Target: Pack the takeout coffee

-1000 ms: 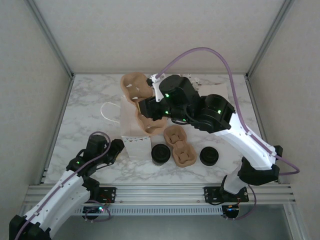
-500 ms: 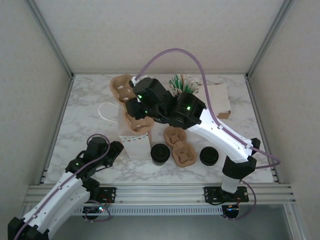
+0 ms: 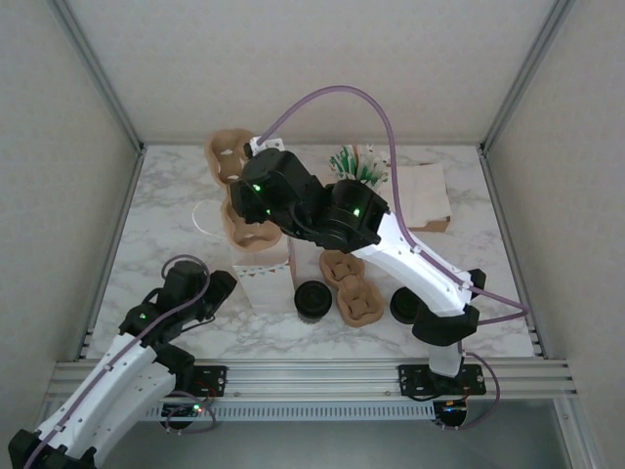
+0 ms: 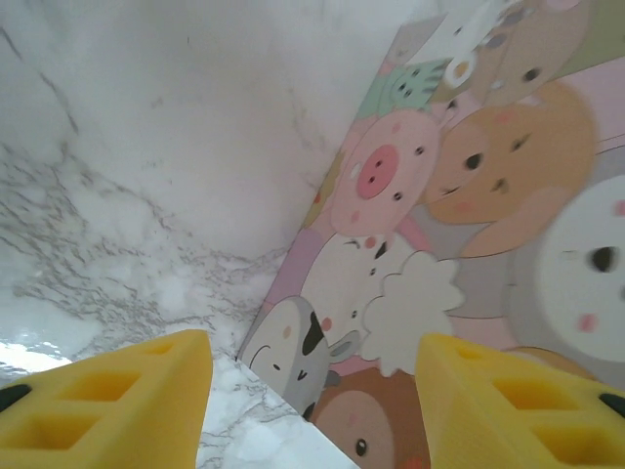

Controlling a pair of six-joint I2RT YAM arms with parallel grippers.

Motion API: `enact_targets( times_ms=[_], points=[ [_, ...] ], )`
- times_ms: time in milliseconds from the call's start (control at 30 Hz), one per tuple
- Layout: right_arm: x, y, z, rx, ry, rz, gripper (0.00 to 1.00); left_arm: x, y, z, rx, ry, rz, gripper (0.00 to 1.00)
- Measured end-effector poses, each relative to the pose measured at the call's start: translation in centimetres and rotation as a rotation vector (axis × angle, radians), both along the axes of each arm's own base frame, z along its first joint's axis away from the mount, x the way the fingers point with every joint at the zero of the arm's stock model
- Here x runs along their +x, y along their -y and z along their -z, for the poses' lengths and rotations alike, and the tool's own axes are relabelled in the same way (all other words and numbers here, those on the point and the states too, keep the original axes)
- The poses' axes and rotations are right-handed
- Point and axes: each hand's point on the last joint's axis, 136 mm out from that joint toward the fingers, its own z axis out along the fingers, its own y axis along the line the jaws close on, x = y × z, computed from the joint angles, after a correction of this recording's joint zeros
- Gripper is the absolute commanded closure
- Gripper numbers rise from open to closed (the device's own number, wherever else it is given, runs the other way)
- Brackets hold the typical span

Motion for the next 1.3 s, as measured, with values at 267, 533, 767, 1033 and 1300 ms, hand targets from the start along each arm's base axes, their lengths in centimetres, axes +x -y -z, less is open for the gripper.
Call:
enact_targets(
  times_ms=[267,533,767,1033,1300],
  points=[
    [1.3,-0.1,2.8,-0.049,-0.044,0.111,0.72,1.3,-2.7,-6.8,0.152,0.116,-0.054,0.42],
    [2.4,-1.8,6.5,-0.117,-0.071,0.162,0.71,1.3,-4.3,-8.2,0.270,0.113,-0.072,0.41],
    [2.9,-1.2,8.2,-0.178,-0.072,0.213,0.72,1.2,-5.6,-9.4,0.342,0.126,-0.092,0.40],
    [3.2,-0.3,8.9,-0.215,-0.072,0.255,0.72,1.3,-6.5,-9.2,0.412,0.085,-0.109,0.40],
    [3.4,-1.0,11.8,-0.274,-0.107,0.263,0.72,1.3,-6.8,-8.9,0.440,0.060,-0.112,0.40]
  ],
)
